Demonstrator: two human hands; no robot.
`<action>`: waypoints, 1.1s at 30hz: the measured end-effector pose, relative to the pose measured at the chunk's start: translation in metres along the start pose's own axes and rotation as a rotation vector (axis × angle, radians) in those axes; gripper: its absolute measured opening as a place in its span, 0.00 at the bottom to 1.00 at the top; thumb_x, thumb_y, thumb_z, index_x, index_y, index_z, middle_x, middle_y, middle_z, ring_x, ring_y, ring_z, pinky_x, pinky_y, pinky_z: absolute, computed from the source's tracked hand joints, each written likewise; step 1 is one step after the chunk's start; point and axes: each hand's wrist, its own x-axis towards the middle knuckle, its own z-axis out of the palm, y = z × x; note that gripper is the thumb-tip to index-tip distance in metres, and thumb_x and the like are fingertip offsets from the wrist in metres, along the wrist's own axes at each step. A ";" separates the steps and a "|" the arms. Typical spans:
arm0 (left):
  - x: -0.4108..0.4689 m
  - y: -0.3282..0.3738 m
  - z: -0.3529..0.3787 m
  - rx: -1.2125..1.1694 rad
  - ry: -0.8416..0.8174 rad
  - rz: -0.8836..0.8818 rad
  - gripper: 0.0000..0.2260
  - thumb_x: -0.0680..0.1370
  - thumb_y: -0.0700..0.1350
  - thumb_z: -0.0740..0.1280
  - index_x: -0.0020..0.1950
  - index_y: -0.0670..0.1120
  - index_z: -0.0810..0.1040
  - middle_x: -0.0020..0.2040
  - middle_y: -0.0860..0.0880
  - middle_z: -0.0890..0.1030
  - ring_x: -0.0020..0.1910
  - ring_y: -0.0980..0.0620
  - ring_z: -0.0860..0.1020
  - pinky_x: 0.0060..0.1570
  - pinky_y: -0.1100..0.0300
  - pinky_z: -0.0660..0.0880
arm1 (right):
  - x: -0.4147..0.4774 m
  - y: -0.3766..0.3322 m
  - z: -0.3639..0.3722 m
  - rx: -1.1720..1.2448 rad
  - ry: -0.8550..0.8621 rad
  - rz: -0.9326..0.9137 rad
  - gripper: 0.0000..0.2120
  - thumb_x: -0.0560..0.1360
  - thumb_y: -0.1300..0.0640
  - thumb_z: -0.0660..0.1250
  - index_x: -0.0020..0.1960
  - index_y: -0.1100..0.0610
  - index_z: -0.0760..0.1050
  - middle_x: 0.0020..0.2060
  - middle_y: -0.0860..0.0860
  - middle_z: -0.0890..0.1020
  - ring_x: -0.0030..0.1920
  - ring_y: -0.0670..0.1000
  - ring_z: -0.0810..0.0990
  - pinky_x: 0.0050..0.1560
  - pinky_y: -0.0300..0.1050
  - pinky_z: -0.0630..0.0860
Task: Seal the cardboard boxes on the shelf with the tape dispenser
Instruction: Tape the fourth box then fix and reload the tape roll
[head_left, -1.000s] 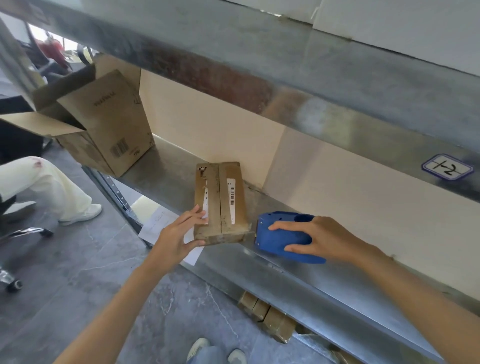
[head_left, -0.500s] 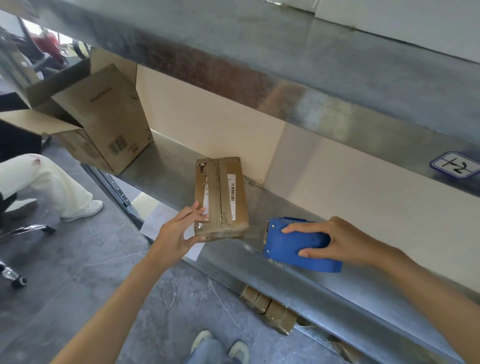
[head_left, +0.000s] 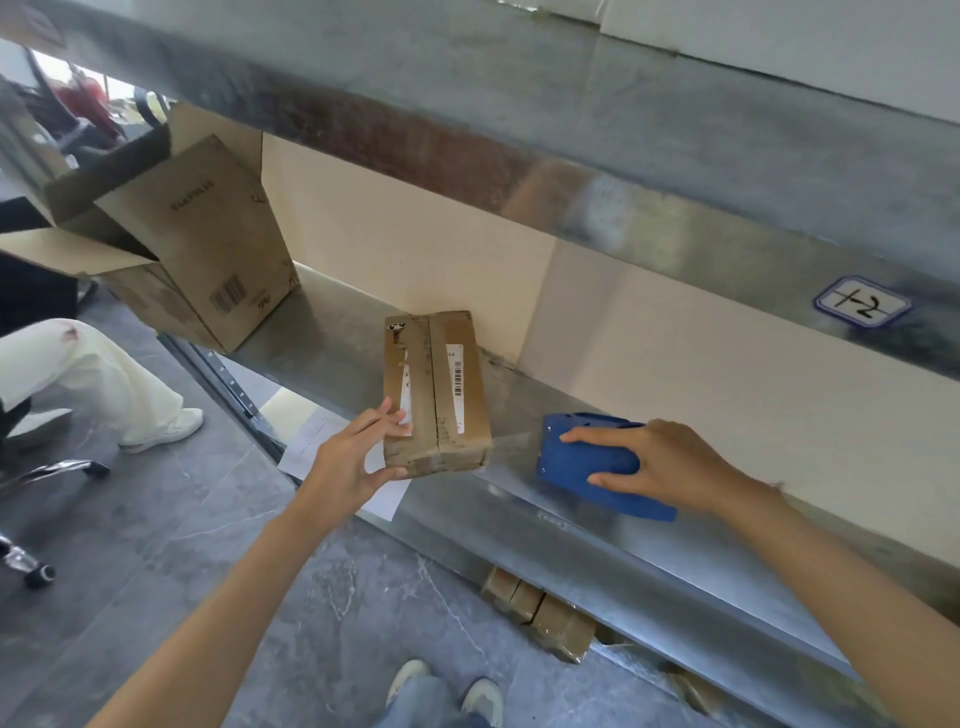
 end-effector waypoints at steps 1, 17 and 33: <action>0.000 0.001 0.000 0.003 -0.002 -0.005 0.25 0.64 0.38 0.82 0.59 0.48 0.81 0.65 0.60 0.76 0.72 0.59 0.70 0.65 0.76 0.65 | 0.003 -0.001 0.005 -0.015 0.004 0.015 0.24 0.77 0.40 0.65 0.68 0.24 0.61 0.24 0.44 0.72 0.27 0.46 0.69 0.35 0.35 0.66; -0.001 -0.001 0.003 -0.050 0.018 -0.019 0.25 0.66 0.38 0.81 0.60 0.50 0.81 0.67 0.56 0.77 0.73 0.59 0.68 0.66 0.67 0.69 | 0.052 -0.070 0.058 -0.348 0.227 0.105 0.39 0.70 0.50 0.77 0.75 0.44 0.62 0.19 0.50 0.57 0.17 0.50 0.56 0.23 0.35 0.43; -0.001 0.002 0.000 -0.062 0.013 -0.014 0.25 0.66 0.38 0.81 0.60 0.48 0.80 0.67 0.54 0.78 0.74 0.57 0.68 0.65 0.55 0.75 | 0.064 -0.056 0.073 -0.195 0.286 0.357 0.34 0.83 0.51 0.60 0.78 0.42 0.40 0.24 0.48 0.64 0.23 0.46 0.62 0.21 0.41 0.53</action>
